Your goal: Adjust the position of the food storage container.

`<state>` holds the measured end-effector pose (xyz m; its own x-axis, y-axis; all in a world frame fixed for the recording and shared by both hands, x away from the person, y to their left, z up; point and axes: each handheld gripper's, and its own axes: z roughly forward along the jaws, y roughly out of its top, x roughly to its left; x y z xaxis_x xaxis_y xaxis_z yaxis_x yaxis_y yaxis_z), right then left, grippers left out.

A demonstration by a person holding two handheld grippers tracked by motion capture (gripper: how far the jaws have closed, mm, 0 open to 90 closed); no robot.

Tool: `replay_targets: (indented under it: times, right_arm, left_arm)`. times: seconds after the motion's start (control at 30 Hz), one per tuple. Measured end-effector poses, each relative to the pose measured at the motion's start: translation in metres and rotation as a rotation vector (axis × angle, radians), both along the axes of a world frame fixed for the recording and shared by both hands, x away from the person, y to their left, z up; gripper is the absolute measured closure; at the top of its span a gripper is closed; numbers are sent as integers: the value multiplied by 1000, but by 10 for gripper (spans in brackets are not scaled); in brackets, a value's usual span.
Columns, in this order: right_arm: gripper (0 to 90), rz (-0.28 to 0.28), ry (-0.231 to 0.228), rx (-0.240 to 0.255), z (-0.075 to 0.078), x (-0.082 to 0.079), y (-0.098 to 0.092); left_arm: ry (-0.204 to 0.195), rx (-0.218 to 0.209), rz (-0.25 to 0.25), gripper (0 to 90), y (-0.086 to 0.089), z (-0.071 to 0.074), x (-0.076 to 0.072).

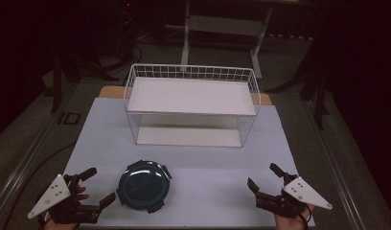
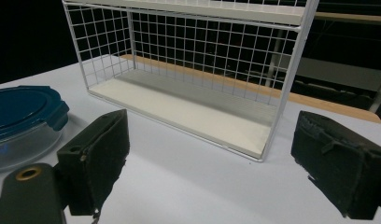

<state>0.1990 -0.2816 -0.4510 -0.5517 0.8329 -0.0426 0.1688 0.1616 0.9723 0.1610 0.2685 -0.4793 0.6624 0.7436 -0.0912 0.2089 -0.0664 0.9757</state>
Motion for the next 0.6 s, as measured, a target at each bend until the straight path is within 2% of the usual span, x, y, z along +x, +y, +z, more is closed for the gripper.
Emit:
replay_targets:
  times: [0.23, 0.3, 0.37, 0.43, 0.47, 0.5, 0.53, 0.6]
  right_arm:
    - [115, 5, -6, 9, 2, -2, 0]
    - [115, 7, -6, 12, 3, -3, 1]
    - [115, 6, -2, 11, 3, -2, 2]
    - [115, 14, 7, 20, 3, -1, 3]
    - [115, 13, 9, 20, 3, -1, 3]
    - [115, 13, 9, 20, 3, -1, 4]
    - [115, 17, 11, 19, 3, -1, 4]
    - [115, 16, 14, 21, 3, -1, 4]
  left_arm:
    - [-13, -16, -15, 0, -2, 4, -3]
    - [-27, -2, -34, 0, -4, 11, -4]
    - [-30, 37, -40, 0, -5, 17, -4]
    - [-29, 44, -46, 0, -4, 20, -4]
    - [-3, 58, -61, 0, -1, 23, -1]
    - [-3, 58, -61, 0, -1, 23, -1]
    - [31, 24, -88, 0, 4, 25, 1]
    - [74, 16, -113, 0, 7, 25, 5]
